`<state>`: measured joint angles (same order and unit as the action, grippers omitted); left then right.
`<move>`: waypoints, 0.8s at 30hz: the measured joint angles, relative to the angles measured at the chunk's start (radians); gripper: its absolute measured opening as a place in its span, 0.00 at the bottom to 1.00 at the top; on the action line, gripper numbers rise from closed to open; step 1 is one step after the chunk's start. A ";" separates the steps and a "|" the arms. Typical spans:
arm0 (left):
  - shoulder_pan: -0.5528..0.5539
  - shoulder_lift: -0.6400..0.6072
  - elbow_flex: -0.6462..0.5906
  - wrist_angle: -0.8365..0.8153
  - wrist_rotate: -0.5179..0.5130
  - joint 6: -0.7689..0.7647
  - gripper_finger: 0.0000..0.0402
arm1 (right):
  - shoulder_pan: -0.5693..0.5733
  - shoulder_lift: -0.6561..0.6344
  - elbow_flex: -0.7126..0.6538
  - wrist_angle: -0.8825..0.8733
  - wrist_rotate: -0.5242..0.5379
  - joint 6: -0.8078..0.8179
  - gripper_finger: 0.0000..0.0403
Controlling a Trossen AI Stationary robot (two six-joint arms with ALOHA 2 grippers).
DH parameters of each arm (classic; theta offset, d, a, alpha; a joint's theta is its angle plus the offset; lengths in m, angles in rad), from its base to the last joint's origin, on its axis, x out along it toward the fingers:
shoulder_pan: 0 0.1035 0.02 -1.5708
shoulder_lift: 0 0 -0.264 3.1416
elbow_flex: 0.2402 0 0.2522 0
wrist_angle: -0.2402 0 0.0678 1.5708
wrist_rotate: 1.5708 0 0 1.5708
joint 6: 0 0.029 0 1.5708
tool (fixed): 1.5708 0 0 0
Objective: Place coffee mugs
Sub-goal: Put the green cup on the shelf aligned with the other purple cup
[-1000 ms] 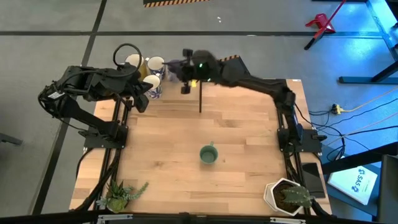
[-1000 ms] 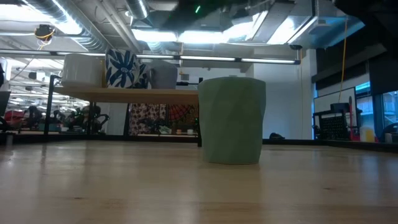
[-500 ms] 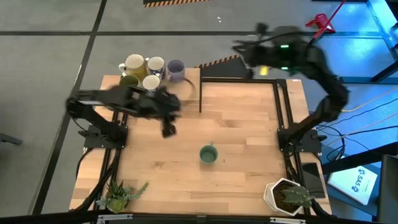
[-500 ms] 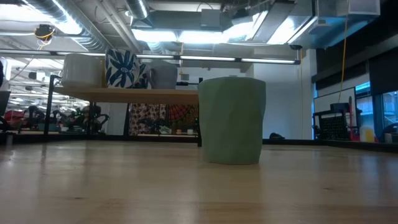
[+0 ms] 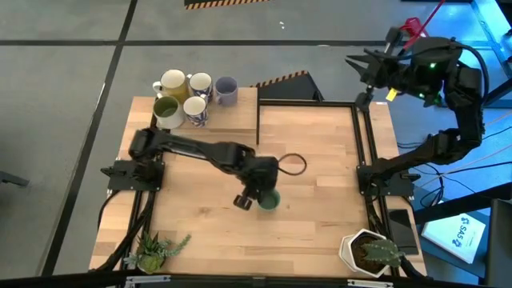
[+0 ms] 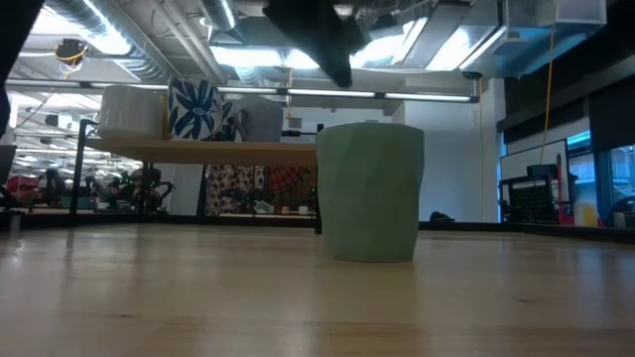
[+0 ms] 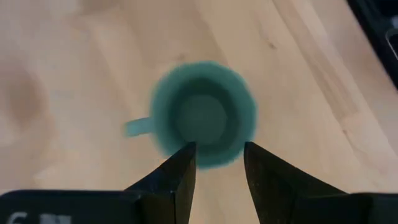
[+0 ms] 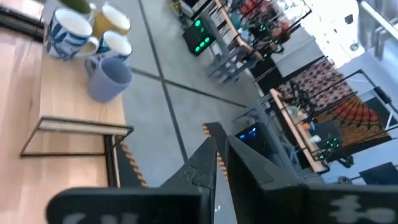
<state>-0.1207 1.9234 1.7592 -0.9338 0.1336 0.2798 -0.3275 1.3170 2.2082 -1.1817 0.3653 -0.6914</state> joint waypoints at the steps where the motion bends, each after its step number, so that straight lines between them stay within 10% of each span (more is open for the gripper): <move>1: 0.000 0.019 0.000 0.002 0.016 0.016 0.32 | 0.000 0.000 0.000 -0.011 0.001 0.000 0.07; 24: -0.046 0.115 0.107 -0.171 0.082 0.076 0.36 | 0.000 0.001 0.000 -0.163 0.001 -0.002 0.07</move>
<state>-0.1664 2.0387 1.8660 -1.1052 0.2156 0.3558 -0.3275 1.3178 2.2082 -1.3443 0.3664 -0.6930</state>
